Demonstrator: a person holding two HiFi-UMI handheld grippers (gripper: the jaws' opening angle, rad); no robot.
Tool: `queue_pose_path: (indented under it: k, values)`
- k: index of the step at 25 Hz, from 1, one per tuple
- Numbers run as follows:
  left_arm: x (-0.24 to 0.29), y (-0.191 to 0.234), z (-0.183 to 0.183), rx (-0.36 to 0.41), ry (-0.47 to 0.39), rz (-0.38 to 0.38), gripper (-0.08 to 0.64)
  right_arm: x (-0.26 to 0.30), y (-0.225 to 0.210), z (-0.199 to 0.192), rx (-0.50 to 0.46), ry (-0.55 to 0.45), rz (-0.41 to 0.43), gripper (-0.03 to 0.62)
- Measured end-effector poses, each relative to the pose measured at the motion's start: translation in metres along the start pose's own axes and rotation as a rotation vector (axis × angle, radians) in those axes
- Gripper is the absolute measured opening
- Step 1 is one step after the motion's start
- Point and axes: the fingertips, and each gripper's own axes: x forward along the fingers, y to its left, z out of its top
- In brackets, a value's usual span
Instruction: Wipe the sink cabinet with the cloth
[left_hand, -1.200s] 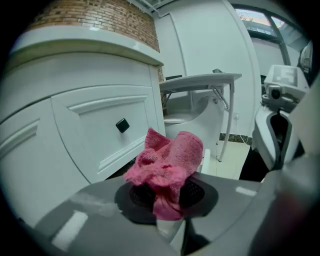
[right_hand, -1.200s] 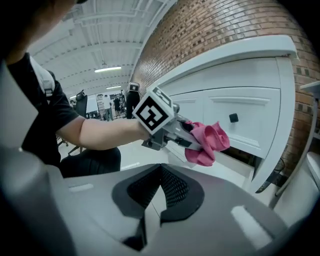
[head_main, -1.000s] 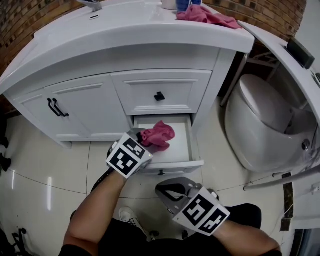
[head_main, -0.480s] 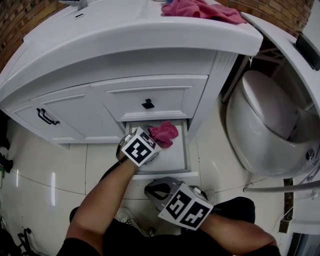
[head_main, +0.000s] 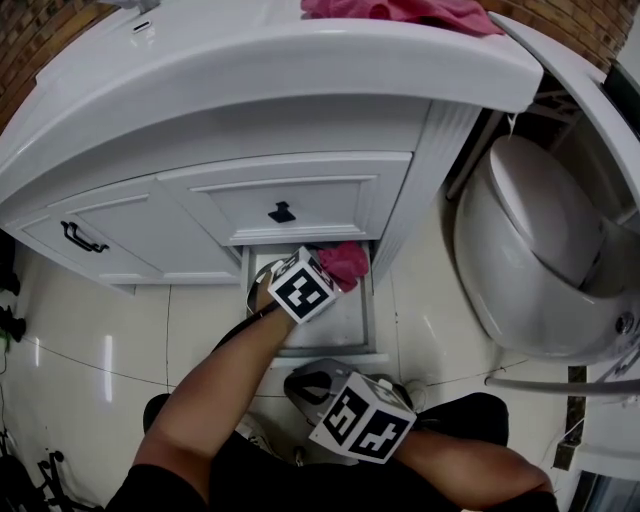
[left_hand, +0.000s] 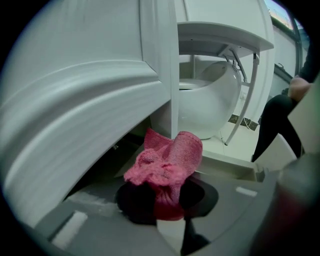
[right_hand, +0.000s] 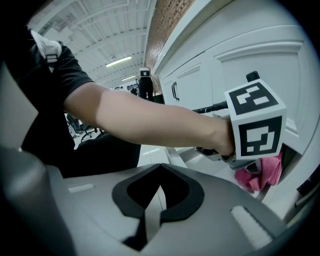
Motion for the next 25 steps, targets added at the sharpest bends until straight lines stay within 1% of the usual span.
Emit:
queue_pose_path:
  k: [5,10,15,18,25]
  values:
    - [0.009,0.005,-0.002,-0.021,0.023,0.019,0.091,-0.006,-0.006,0.001,0.003,-0.013,-0.004,0.006]
    - [0.004,0.013,-0.016,-0.038,0.043,0.04,0.089,-0.008,-0.01,0.005,0.003,-0.028,-0.009,0.006]
    - [-0.008,0.029,-0.034,-0.066,0.066,0.077,0.089,-0.007,-0.008,0.005,-0.008,-0.021,-0.007,0.006]
    - [-0.02,0.039,-0.043,-0.066,0.077,0.113,0.089,-0.005,-0.009,0.004,-0.005,-0.018,-0.006,0.006]
    - [-0.042,0.057,-0.073,-0.111,0.111,0.165,0.089,0.0,-0.008,-0.001,0.0,0.003,-0.001,0.006]
